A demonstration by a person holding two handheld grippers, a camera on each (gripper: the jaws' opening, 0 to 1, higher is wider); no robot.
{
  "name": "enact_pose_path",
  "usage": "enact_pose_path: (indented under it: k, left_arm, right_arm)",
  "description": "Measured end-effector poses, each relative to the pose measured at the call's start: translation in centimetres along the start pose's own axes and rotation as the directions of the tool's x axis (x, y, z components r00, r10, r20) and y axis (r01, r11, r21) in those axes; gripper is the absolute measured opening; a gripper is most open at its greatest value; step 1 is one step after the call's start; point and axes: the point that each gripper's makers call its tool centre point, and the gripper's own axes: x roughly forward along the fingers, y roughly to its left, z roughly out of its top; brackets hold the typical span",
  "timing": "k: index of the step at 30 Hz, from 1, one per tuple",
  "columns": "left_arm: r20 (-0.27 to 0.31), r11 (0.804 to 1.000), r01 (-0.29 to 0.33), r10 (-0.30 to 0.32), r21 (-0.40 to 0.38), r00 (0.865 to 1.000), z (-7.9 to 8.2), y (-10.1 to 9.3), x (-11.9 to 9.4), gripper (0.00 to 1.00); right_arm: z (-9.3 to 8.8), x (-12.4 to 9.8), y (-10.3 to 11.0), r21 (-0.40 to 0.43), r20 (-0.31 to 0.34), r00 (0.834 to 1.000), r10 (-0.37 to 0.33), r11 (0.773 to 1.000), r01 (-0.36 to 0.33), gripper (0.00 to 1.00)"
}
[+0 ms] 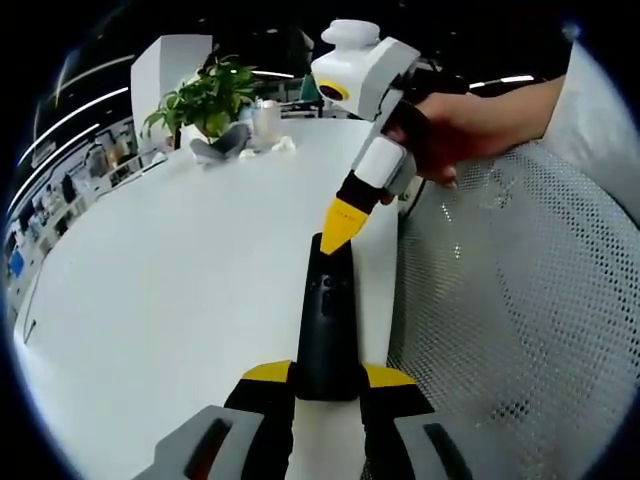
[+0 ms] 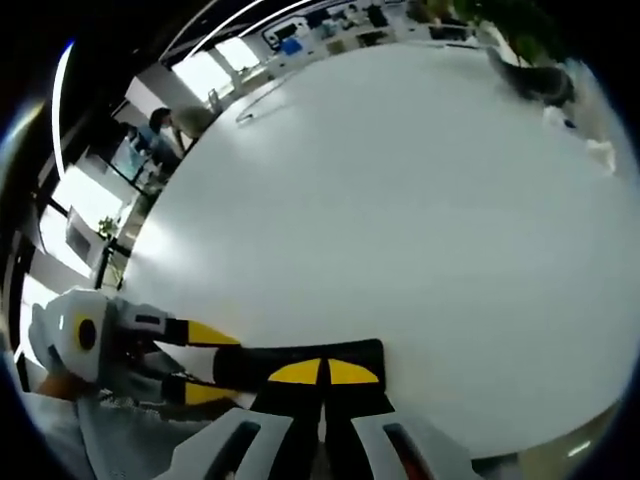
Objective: Press the specified remote control buttons in sequence, fully releasing each button before pressing the next.
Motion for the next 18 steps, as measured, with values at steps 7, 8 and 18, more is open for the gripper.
enact_pose_path:
  k: [7,8,18]
  left_arm:
    - [0.003,1.000,-0.001,0.001,-0.001,1.000,0.04,-0.02,-0.03,0.24]
    - [0.003,1.000,-0.002,0.002,0.003,1.000,0.04,-0.01,-0.04,0.24]
    - [0.004,1.000,-0.004,0.004,0.015,1.000,0.01,-0.03,0.03,0.25]
  right_arm:
    - [0.01,-0.03,0.00,0.000,-0.001,1.000,0.001,1.000,-0.001,0.00]
    - [0.01,-0.04,0.00,0.001,-0.002,1.000,0.001,1.000,-0.001,0.00]
    - [0.01,-0.12,0.03,0.003,-0.001,1.000,0.003,1.000,-0.003,0.00]
